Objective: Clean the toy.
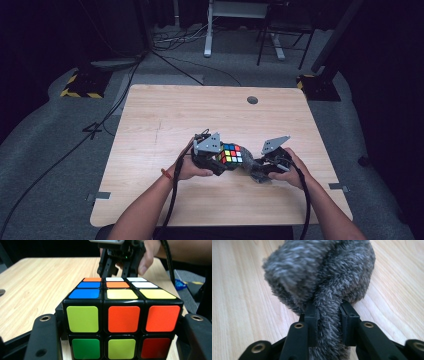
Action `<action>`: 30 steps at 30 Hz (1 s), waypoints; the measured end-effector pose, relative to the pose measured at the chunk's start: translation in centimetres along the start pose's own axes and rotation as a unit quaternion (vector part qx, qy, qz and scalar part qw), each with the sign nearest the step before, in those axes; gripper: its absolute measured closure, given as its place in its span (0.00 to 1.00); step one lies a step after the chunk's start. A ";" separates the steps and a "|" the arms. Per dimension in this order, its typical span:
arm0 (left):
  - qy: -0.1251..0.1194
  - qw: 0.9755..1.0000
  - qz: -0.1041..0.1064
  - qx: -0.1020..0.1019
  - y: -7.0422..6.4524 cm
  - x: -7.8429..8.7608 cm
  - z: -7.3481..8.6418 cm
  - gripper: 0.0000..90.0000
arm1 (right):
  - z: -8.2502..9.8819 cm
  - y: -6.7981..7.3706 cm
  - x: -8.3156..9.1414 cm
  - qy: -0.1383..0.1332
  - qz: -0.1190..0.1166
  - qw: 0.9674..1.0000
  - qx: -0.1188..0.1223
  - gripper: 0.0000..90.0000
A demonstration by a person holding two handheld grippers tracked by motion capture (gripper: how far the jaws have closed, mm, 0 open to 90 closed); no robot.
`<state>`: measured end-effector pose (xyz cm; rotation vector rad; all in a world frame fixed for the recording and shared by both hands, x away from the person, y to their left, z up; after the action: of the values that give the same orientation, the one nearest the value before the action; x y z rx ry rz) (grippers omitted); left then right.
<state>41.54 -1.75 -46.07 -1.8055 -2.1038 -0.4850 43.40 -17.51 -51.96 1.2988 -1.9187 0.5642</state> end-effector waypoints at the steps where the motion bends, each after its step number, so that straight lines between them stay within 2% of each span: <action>1: 0.002 1.000 -0.002 -0.002 0.1 0.0 0.1 0.37 | 0.3 -0.2 -0.1 0.010 0.000 1.000 -0.004 0.77; 3: 0.007 1.000 -0.003 -0.001 0.1 -0.1 0.3 0.37 | 0.7 -0.4 -0.2 0.025 0.003 1.000 0.001 0.74; 5: 0.010 1.000 -0.005 -0.003 0.1 0.0 0.4 0.37 | 0.9 -0.5 -0.1 0.026 -0.003 1.000 -0.001 0.68; 8: 0.009 1.000 -0.005 -0.001 0.2 0.1 0.4 0.37 | 0.9 -0.6 0.2 0.020 -0.004 1.000 -0.007 0.62; 15: 0.016 1.000 -0.016 0.001 0.5 0.9 0.9 0.37 | 0.3 -0.5 1.1 -0.003 0.001 1.000 -0.006 0.33; 19: 0.019 1.000 -0.020 0.004 0.7 1.3 1.0 0.37 | -0.2 -0.4 2.1 -0.037 0.001 0.999 -0.008 0.31; 24: 0.029 0.999 -0.025 0.000 0.6 1.3 1.1 0.37 | -0.8 -0.2 2.6 -0.051 0.012 0.999 -0.005 0.32; 26: 0.026 0.999 -0.027 0.002 0.6 1.3 1.1 0.37 | -0.9 -0.2 2.4 -0.051 0.016 0.999 -0.004 0.31; 30: 0.030 0.999 -0.032 0.003 0.5 1.0 1.2 0.37 | -1.2 -0.1 2.4 -0.062 0.015 0.998 -0.010 0.31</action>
<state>41.88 -0.24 -46.64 -1.7022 -2.1253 -0.5424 43.40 -18.14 -49.39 1.3220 -2.0432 0.4881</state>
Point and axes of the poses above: each handheld gripper's, and its own axes: x roughly backward along the jaws, z roughly out of its underside, y roughly to its left, the point moved 8 cm from there along -x, roughly forward along the jaws
